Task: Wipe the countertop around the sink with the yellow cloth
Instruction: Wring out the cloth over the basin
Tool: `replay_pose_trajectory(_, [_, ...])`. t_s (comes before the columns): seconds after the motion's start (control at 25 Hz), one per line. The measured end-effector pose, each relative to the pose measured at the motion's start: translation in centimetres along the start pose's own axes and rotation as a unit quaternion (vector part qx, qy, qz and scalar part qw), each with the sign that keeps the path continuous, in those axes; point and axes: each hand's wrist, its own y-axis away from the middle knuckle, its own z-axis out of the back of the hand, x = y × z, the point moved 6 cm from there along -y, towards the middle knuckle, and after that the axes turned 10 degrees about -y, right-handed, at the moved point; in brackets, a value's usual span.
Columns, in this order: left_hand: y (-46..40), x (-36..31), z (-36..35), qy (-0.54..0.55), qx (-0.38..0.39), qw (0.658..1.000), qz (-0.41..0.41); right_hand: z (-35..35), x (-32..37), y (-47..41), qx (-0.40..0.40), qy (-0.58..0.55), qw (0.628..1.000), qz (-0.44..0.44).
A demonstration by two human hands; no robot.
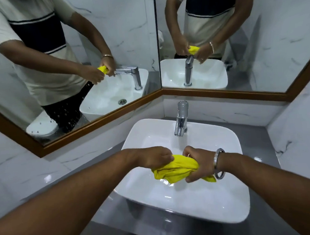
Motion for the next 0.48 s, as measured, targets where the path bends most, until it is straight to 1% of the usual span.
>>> replay_pose_trajectory(0.08, [0.7, -0.3, 1.2, -0.039, -0.016, 0.999, -0.014, -0.1, 0.8, 0.3, 0.030, 0.005, 1.000, -0.005])
replay_pose_trajectory(0.16, [1.2, -0.5, 2.0, -0.049, -0.030, 0.998, -0.028, -0.2, 1.5, 0.4, 0.053, -0.067, 0.996, -0.014])
replay_pose_trajectory(0.2, [1.4, -0.6, 2.3, -0.059, -0.036, 0.997, -0.032, 0.0, 1.6, 0.3, 0.051, -0.103, 0.993, -0.007])
replay_pose_trajectory(0.24, [1.6, -0.5, 2.5, -0.071, -0.042, 0.996, -0.031, 0.2, 2.0, 0.4, 0.043, -0.113, 0.993, 0.004])
replay_pose_trajectory(0.28, [1.9, -0.4, 2.7, -0.078, -0.047, 0.995, -0.028, 0.7, 2.1, 0.3, 0.034, -0.098, 0.995, 0.008])
replay_pose_trajectory(0.4, [2.9, -0.2, 3.4, -0.084, -0.079, 0.993, -0.010, 2.0, 2.6, -0.1, -0.032, 0.024, 0.997, 0.065])
replay_pose_trajectory(0.48, [3.5, 0.0, 4.1, -0.120, -0.106, 0.987, 0.024, 3.1, 3.0, -0.2, -0.074, 0.059, 0.992, 0.089])
